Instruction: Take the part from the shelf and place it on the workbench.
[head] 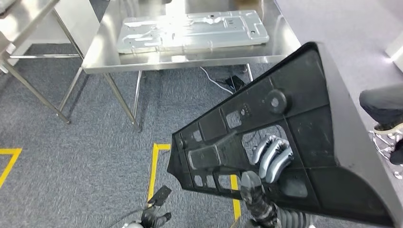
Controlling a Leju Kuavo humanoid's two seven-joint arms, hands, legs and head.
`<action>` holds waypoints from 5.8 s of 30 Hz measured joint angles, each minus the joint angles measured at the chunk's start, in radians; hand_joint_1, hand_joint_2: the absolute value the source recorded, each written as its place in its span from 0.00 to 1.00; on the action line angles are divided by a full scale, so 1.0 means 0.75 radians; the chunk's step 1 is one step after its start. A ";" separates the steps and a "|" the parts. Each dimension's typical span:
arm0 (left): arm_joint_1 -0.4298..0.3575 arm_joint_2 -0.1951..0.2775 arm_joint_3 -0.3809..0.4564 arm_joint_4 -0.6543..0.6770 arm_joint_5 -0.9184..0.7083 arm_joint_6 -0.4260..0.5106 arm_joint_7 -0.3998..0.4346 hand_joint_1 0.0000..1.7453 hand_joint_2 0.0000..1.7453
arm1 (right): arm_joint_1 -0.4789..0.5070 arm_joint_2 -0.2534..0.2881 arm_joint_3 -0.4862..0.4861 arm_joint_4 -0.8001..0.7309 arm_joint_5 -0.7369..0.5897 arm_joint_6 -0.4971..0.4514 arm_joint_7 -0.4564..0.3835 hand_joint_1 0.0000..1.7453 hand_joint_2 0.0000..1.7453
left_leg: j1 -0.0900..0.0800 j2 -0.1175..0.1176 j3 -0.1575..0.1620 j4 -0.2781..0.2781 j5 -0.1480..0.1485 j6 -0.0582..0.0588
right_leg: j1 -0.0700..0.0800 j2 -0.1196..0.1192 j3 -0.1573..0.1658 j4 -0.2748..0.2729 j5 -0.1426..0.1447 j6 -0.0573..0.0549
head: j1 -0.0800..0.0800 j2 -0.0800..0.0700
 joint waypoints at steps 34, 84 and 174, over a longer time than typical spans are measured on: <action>-0.014 -0.002 0.000 0.001 -0.014 -0.019 0.015 0.00 1.00 | -0.008 0.000 0.002 0.023 0.050 -0.001 0.004 1.00 1.00 | -0.001 -0.002 -0.024 0.026 0.002 0.022 | 0.002 0.008 -0.152 0.259 -0.097 0.009 | 0.014 0.000; -0.031 -0.007 -0.001 0.004 -0.033 -0.004 0.026 0.00 1.00 | -0.047 0.019 0.013 0.164 0.150 0.003 0.090 1.00 1.00 | 0.047 0.003 -0.151 0.260 -0.115 -0.101 | -0.003 0.015 -0.046 -0.075 0.063 -0.039 | -0.001 0.000; -0.022 -0.016 -0.001 0.009 -0.058 -0.090 0.047 0.00 1.00 | -0.117 -0.016 -0.001 0.229 0.103 0.168 0.118 1.00 1.00 | 0.035 0.006 -0.194 0.406 -0.164 -0.099 | 0.007 0.008 -0.126 -0.039 0.100 -0.061 | -0.006 0.000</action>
